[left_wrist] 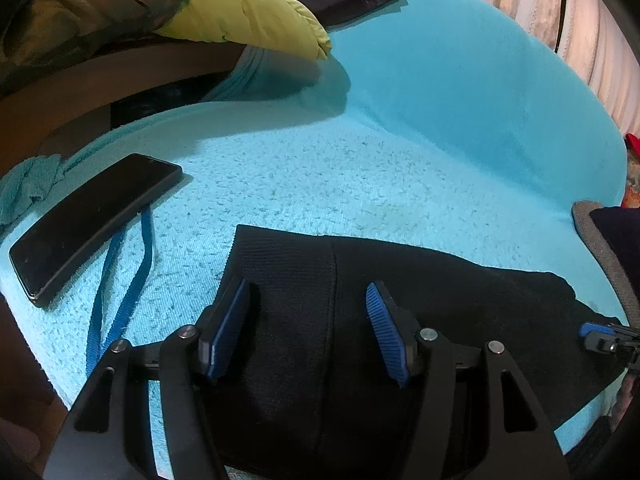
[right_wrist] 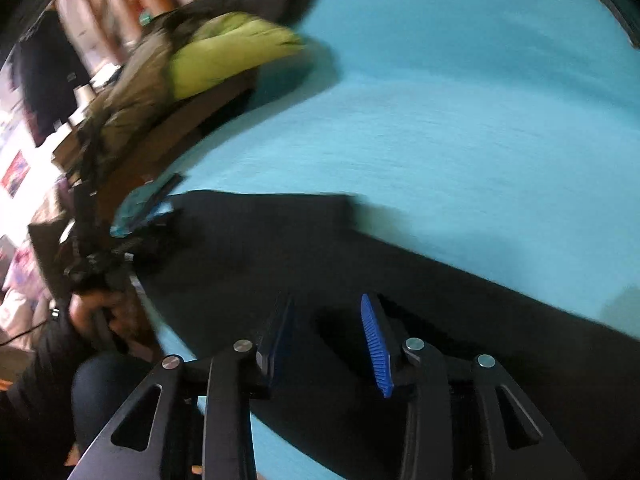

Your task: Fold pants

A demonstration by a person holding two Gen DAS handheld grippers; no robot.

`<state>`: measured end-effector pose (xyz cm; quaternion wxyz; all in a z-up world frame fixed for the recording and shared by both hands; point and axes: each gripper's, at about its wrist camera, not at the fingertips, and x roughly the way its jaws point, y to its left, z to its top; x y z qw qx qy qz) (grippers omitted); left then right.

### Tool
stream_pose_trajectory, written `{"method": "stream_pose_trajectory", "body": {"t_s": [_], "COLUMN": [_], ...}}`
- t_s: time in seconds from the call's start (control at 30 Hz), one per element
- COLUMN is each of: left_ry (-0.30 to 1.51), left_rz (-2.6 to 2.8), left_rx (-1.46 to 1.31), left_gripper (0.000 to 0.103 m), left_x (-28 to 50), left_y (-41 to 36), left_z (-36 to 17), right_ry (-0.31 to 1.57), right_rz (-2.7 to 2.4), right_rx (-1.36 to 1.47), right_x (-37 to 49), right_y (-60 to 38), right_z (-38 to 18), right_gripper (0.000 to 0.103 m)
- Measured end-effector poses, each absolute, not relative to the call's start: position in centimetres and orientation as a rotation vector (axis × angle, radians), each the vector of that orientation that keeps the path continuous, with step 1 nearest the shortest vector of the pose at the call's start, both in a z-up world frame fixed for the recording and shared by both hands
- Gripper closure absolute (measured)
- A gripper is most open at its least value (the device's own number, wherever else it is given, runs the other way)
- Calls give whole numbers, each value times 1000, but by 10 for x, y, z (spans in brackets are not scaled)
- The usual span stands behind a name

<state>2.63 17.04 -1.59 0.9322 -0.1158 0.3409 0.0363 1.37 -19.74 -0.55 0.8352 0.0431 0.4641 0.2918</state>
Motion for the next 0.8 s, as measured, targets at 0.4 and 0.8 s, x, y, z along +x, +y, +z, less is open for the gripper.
{"method": "stream_pose_trajectory", "body": {"t_s": [0.4,0.8], "left_ry": [751,656], "left_rz": [88,-53], "left_rx": [-177,-187], "left_gripper": [42,21], "left_x": [34,13], "left_y": [164,94], "left_z": [-12,82], "right_ry": [853,903], "right_rz": [225,354], "right_rx": [685,827], "right_x": [-16,-38], "right_y": [-500,-437], "right_z": [-18,-38], "right_gripper": [73,75]}}
